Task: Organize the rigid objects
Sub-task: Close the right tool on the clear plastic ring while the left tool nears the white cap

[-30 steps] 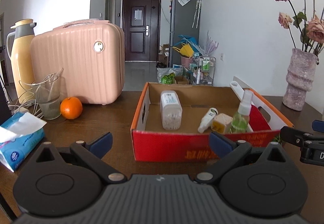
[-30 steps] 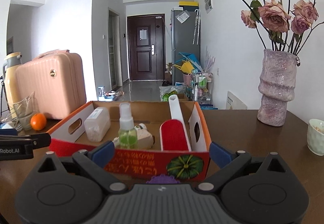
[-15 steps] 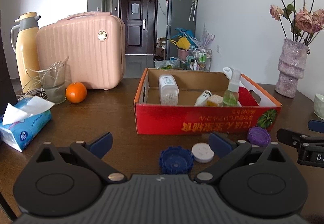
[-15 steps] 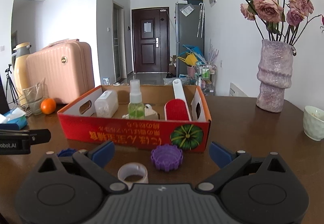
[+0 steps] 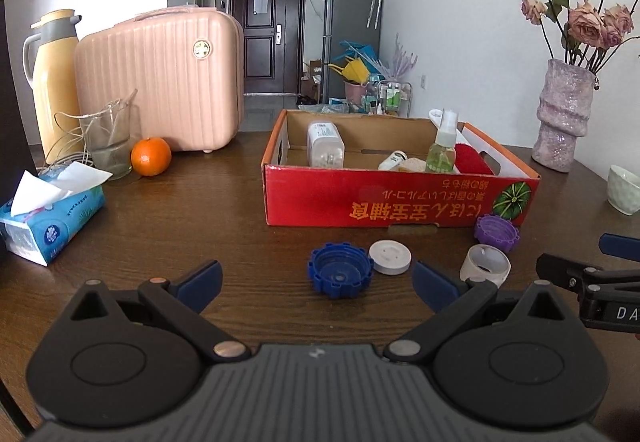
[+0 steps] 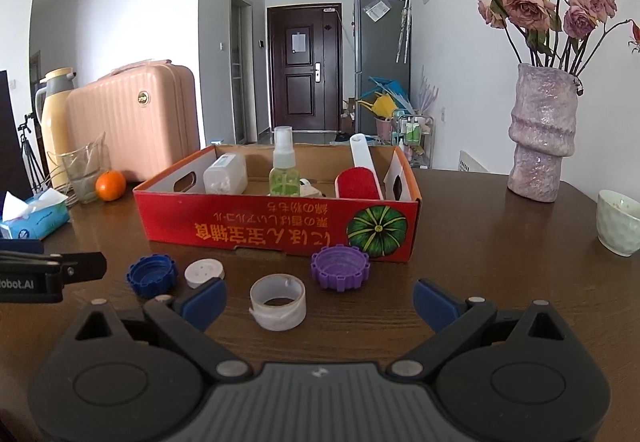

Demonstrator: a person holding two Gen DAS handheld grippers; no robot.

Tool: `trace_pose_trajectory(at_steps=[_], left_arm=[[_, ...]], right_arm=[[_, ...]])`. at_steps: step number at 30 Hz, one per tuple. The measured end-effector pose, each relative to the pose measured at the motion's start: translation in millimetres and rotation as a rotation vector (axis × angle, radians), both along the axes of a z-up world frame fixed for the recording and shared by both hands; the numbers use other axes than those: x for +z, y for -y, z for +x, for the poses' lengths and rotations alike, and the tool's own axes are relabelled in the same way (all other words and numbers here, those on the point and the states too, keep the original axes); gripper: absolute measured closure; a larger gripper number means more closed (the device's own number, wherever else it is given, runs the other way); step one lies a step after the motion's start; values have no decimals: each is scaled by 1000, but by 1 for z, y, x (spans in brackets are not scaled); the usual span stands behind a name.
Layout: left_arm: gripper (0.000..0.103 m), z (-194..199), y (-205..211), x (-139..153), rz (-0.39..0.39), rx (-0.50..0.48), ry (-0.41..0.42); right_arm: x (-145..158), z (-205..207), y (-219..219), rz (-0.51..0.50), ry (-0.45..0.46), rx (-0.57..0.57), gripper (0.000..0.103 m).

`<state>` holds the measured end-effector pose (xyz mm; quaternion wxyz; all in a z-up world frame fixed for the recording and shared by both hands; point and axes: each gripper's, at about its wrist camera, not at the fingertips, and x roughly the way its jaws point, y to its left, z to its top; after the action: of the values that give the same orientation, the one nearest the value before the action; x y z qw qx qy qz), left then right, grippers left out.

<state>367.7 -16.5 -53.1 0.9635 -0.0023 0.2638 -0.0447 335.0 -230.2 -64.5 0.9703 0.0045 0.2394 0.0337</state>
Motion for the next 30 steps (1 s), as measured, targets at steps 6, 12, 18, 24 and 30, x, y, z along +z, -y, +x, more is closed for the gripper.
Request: trace_pose_trajectory(at_steps=[6, 12, 18, 24, 30], left_arm=[[0, 1, -1, -2, -4, -1, -11], [0, 4, -6, -2, -13, 23, -18], [0, 10, -14, -2, -23, 55, -23], [0, 9, -15, -2, -26, 52, -21], [0, 9, -15, -1, -32, 51, -24]], right_arm=[[-5, 4, -1, 1, -19, 2, 3], [-13, 18, -13, -12, -61, 46, 7], [-22, 39, -24, -23, -98, 50, 12], [-27, 60, -28, -13, -139, 34, 17], [-31, 73, -33, -14, -159, 25, 22]])
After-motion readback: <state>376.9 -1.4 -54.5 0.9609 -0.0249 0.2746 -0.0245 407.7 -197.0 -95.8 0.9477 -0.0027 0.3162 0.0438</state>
